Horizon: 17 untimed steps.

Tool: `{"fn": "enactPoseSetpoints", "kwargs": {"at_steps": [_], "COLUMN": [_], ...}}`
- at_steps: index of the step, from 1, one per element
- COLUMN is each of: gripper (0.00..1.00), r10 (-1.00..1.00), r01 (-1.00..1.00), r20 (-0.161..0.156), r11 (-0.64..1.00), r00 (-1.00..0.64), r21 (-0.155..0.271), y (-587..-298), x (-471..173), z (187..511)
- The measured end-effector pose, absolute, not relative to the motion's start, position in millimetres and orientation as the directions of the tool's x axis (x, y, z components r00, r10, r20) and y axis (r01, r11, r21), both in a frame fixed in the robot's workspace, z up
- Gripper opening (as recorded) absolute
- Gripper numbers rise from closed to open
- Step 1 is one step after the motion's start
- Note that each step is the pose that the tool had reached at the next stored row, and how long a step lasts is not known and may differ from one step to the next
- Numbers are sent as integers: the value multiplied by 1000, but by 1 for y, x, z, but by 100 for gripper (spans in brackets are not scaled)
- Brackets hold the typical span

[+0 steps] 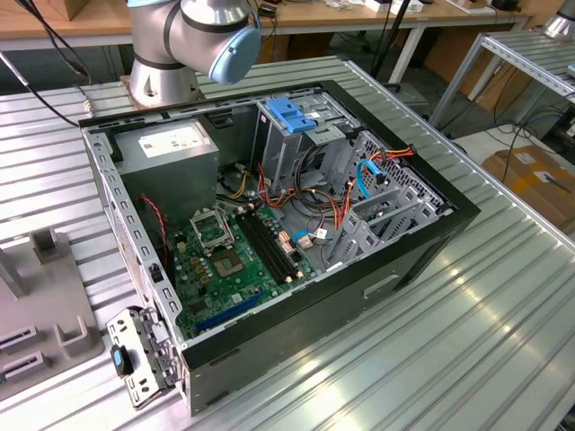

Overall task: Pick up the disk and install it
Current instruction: 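Pick up the disk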

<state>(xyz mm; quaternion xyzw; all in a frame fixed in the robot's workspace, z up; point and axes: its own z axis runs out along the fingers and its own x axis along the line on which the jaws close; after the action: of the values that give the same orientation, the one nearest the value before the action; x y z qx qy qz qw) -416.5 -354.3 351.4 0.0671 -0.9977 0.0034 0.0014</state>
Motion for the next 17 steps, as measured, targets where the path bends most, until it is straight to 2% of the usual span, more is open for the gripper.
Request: {"fn": "enactPoseSetpoints", "kwargs": {"at_steps": [17], "gripper": [11], "r10": [-165], "r01": [-165], "r20": [3], "r11": [986], "r00": [-986], "r21": [-7], "y": [-354], "x": [-417], "z": [351]}}
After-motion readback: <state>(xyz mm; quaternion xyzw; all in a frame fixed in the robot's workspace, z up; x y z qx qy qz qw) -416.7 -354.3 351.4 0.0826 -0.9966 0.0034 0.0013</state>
